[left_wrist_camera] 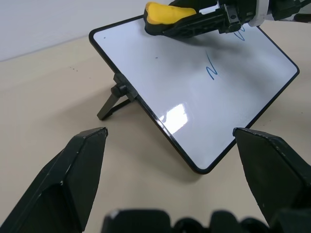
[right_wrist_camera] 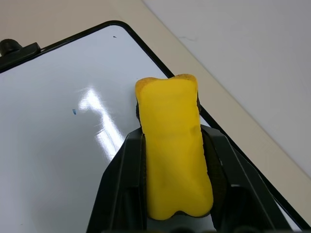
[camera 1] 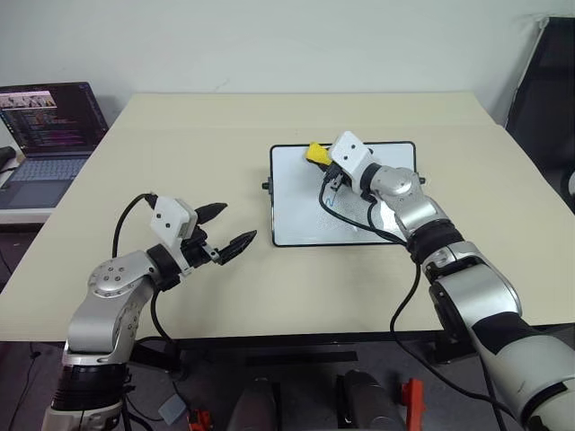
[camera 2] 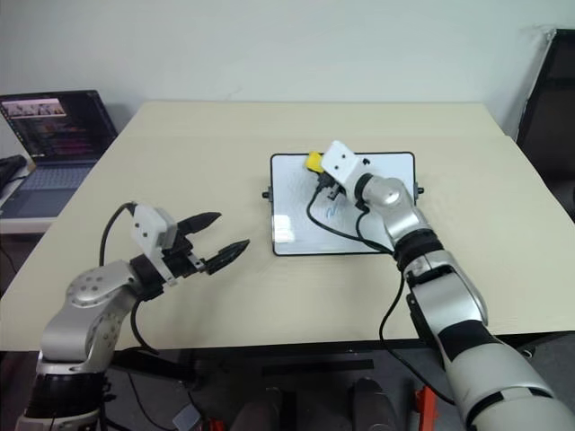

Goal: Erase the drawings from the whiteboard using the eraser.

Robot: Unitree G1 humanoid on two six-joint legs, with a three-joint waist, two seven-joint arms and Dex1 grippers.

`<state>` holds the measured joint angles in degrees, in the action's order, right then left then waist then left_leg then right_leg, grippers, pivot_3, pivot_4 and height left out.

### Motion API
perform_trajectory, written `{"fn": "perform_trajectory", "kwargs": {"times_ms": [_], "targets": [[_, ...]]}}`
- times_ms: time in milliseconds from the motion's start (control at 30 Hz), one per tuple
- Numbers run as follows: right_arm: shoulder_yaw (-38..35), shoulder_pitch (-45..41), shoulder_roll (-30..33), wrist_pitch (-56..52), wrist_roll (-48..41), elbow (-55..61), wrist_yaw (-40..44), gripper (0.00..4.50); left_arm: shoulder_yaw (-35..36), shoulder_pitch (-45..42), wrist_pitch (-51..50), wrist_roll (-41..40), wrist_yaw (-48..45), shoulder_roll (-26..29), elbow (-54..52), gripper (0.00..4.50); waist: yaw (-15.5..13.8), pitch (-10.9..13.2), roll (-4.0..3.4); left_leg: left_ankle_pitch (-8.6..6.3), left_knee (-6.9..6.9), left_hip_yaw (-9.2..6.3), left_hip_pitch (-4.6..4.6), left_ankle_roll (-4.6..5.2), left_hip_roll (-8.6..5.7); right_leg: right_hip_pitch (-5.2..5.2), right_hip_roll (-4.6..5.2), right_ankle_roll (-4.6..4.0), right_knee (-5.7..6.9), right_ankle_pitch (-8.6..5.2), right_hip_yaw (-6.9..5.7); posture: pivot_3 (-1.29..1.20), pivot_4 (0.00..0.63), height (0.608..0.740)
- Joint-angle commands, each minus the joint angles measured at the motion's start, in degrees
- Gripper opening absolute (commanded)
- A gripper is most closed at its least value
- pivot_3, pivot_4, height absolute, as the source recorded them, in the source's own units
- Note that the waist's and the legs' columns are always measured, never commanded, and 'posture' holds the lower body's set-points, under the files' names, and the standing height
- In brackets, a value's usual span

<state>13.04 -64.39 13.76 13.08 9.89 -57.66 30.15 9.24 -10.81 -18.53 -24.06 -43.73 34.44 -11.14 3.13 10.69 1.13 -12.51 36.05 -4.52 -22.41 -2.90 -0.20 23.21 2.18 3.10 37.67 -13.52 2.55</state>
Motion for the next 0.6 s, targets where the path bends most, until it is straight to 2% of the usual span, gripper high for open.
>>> {"fn": "perform_trajectory", "kwargs": {"times_ms": [33, 167, 300, 467, 600], "targets": [[0.9, 3.2, 0.9, -0.1, 0.2, 0.8, 5.2, 1.14, 0.1, -1.2, 0.9, 0.1, -0.7, 0.5, -0.3, 4.50, 0.0, 0.0, 0.01, 0.00, 0.00, 0.00, 0.01, 0.00, 0.00, -0.01, 0.00, 0.02, 0.00, -0.01, 0.00, 0.00, 0.150, 0.740], [3.0, 8.1, -1.1, -2.3, -0.2, 8.2, 11.4, 1.14, -0.4, -2.2, 1.1, 0.4, -1.1, 0.1, 0.7, 4.50, 0.2, 0.0, 0.03, 0.00, -0.01, 0.01, 0.04, 0.00, 0.01, -0.02, 0.00, 0.22, 0.02, -0.13, 0.01, 0.00, 0.150, 0.740], [4.8, 11.6, -2.4, -4.7, 0.7, 14.1, 13.5, 1.14, -1.0, -3.0, 1.5, 0.6, -1.4, -0.2, 1.6, 4.50, 0.5, 0.0, 0.02, 0.00, -0.01, 0.02, 0.11, 0.00, 0.04, -0.01, -0.05, 0.20, 0.12, -0.14, 0.05, 0.00, 0.150, 0.740], [4.1, 11.2, -1.6, -6.3, 1.4, 14.9, 10.8, 1.14, -1.4, -3.4, 1.8, 0.6, -1.5, -0.3, 2.1, 4.50, 0.3, 0.0, 0.02, 0.00, 0.00, 0.01, 0.10, 0.00, 0.04, 0.00, -0.05, 0.20, 0.14, -0.16, 0.04, 0.00, 0.150, 0.740], [2.7, 7.9, -0.6, -5.9, 2.6, 11.9, 5.2, 1.14, -1.8, -3.9, 2.0, 0.8, -1.6, -0.6, 2.6, 4.50, 0.3, 0.0, 0.02, 0.01, 0.01, 0.01, 0.10, 0.00, 0.04, 0.00, -0.05, 0.19, 0.16, -0.16, 0.04, 0.00, 0.150, 0.740]]}}
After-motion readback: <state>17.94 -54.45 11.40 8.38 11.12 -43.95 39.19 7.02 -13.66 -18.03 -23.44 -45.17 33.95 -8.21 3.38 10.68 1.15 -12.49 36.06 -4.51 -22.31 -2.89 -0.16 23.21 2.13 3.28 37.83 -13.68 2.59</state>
